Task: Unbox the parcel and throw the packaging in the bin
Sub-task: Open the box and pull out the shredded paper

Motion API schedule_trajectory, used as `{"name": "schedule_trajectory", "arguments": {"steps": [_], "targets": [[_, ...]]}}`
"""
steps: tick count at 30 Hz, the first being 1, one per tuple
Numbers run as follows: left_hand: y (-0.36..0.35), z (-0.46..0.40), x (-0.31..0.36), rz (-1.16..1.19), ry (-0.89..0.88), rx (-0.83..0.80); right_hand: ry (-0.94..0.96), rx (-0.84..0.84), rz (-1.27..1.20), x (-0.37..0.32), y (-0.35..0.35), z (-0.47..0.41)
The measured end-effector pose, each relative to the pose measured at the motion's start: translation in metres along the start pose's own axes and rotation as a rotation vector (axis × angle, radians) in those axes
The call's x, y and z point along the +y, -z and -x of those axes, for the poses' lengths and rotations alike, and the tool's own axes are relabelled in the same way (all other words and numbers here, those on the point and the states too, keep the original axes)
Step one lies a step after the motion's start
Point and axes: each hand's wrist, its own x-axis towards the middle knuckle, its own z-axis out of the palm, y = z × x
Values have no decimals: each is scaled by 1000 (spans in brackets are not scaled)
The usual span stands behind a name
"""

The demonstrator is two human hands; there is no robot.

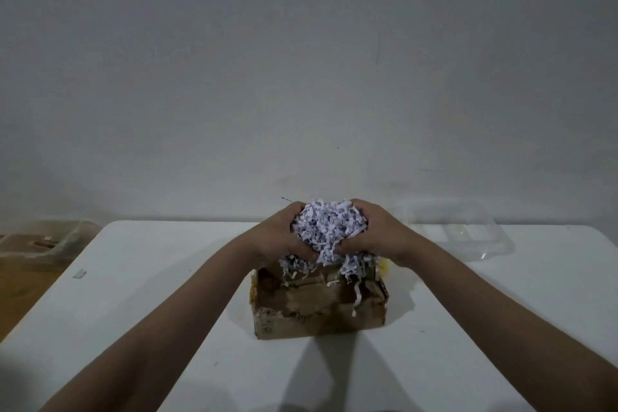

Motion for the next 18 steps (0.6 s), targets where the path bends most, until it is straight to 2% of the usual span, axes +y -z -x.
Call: {"name": "schedule_trajectory", "arguments": {"steps": [9,14,18], "targets": [[-62,-44,49,-63,-93,-178,-60,231,16,1,63,65],[-131,-69,58,-103,-94,-268,-147,317,27,33,105,112],[-191,-75,45,-36,-66,-269,-225,322,52,71,130,137]]}}
